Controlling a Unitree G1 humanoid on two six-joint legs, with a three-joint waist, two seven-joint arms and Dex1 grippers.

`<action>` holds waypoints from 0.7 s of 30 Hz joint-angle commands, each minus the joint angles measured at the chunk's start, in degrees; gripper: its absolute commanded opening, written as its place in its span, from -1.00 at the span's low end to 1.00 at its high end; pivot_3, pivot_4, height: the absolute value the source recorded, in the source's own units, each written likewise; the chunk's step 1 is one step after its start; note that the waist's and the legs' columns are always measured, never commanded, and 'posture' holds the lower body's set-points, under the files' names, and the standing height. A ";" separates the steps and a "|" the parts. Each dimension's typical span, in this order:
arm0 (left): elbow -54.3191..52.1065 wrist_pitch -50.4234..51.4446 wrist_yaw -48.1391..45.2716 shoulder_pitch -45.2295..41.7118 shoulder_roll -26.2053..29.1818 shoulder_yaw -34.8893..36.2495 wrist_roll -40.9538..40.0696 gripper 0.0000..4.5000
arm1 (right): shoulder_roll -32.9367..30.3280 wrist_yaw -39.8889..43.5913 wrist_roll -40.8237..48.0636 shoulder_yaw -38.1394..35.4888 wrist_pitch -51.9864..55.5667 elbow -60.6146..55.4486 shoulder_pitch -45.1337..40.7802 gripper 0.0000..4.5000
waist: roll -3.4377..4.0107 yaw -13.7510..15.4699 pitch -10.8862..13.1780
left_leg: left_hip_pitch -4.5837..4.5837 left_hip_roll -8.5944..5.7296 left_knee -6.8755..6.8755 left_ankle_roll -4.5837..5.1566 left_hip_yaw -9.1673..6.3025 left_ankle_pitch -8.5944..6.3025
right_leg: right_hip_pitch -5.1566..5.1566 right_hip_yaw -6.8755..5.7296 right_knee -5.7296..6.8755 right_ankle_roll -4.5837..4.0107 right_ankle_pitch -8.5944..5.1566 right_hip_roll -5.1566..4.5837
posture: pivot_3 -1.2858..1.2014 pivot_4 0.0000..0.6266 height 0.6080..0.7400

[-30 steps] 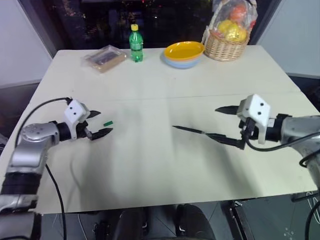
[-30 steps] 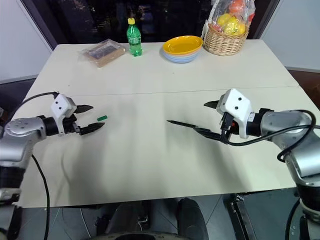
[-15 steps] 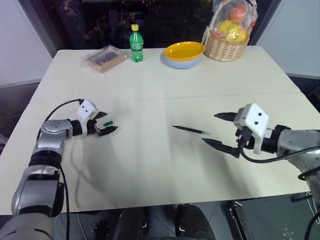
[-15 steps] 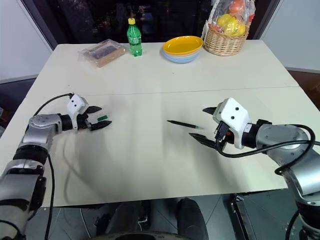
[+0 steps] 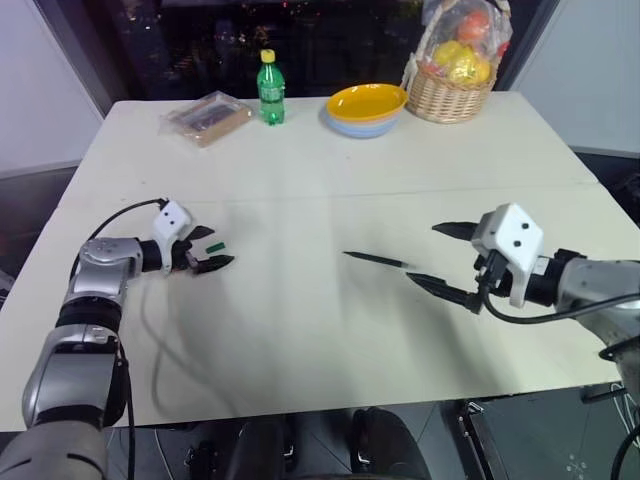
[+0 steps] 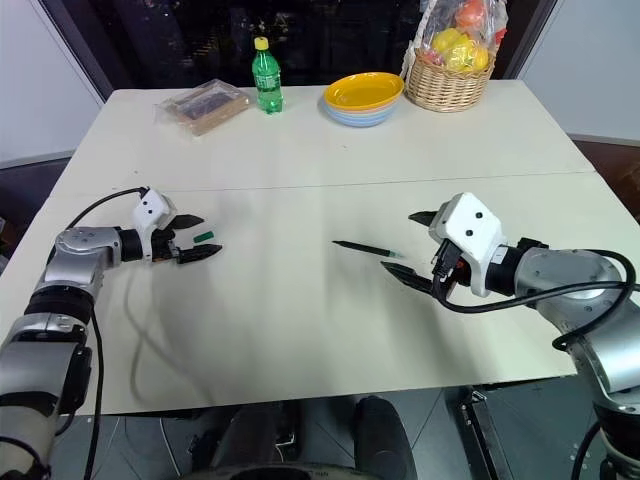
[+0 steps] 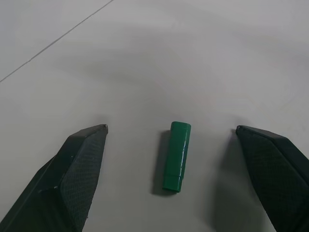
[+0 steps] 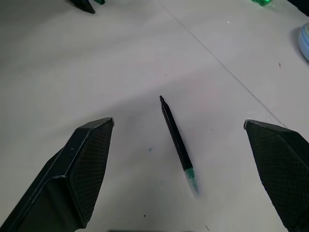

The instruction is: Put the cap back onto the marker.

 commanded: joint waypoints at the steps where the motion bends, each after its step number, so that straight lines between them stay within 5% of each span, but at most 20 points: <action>1: 1.51 -0.06 -0.26 0.56 1.00 -1.29 2.38 0.88 | -0.65 0.12 0.09 -0.94 -0.85 -0.71 -1.22 1.00 | 0.00 0.00 0.00 | 0.00 0.00 0.00 0.00 0.00 0.00 | 0.00 0.00 0.00 0.00 0.00 0.00 | 0.03 -0.52 1.00; 4: 1.78 -0.17 -0.44 0.52 1.05 -1.47 2.55 0.40 | -0.85 0.28 0.11 -1.15 -0.85 -0.69 -1.22 1.00 | 0.00 0.04 -0.01 | 0.01 0.00 0.00 0.00 0.00 0.00 | 0.01 0.00 0.01 0.00 0.00 0.00 | 0.03 -0.52 1.00; 10: 2.34 -0.15 -1.09 0.27 1.22 -2.01 2.82 -0.93 | -1.13 0.32 0.13 -1.57 -0.70 -0.94 -0.93 1.00 | 0.00 0.04 -0.02 | 0.07 0.01 0.07 -0.02 -0.02 0.01 | 0.04 0.00 0.13 -0.01 0.00 0.00 | 0.03 -0.52 1.00; 21: 0.25 -1.36 -1.92 0.34 0.59 -2.01 2.86 -0.97 | -1.30 0.46 0.44 -1.49 -0.51 -0.82 -1.19 1.00 | 0.00 0.05 -0.02 | 0.07 0.01 0.08 -0.02 -0.02 0.01 | 0.04 0.01 0.14 -0.01 0.00 0.00 | 0.03 -0.52 1.00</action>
